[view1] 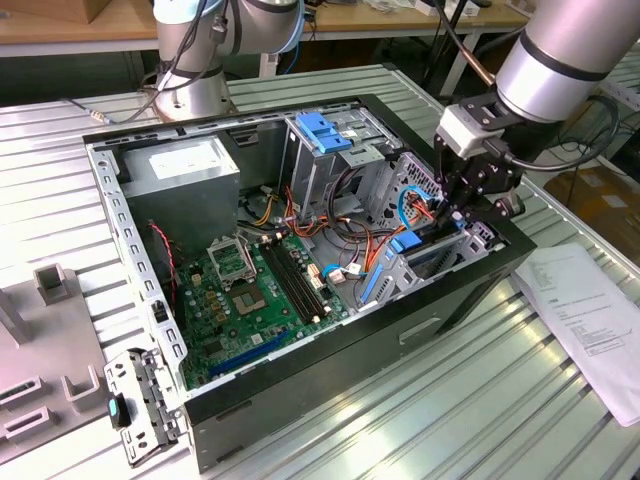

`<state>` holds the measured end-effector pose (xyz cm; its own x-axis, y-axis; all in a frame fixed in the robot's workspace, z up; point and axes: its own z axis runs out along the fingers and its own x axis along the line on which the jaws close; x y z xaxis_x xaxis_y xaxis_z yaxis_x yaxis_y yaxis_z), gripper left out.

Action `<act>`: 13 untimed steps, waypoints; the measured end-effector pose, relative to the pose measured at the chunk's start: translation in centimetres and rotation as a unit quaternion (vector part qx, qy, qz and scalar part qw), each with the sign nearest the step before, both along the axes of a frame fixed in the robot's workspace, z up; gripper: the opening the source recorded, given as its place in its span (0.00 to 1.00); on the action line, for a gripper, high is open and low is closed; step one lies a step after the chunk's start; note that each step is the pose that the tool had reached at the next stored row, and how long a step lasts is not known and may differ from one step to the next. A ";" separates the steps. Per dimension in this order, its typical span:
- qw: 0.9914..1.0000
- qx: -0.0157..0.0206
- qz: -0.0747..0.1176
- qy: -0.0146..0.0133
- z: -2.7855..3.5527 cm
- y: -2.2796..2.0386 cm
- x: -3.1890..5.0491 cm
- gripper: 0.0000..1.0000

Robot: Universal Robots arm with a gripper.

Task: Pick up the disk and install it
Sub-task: 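Insert the first disk wire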

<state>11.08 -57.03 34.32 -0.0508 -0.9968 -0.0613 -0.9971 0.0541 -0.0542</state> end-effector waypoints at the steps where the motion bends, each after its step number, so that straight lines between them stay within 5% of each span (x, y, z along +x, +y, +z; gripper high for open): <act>1: 1.000 0.000 0.000 0.000 -0.02 -0.03 0.00 0.17; 10: 1.000 0.002 -0.001 0.000 -0.35 -0.26 0.00 0.17; 13: 1.000 0.002 -0.001 0.000 0.37 -0.25 0.00 0.25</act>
<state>11.08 -57.28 34.69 -0.0520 -0.9966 -0.0644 -0.9970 0.0555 -0.0538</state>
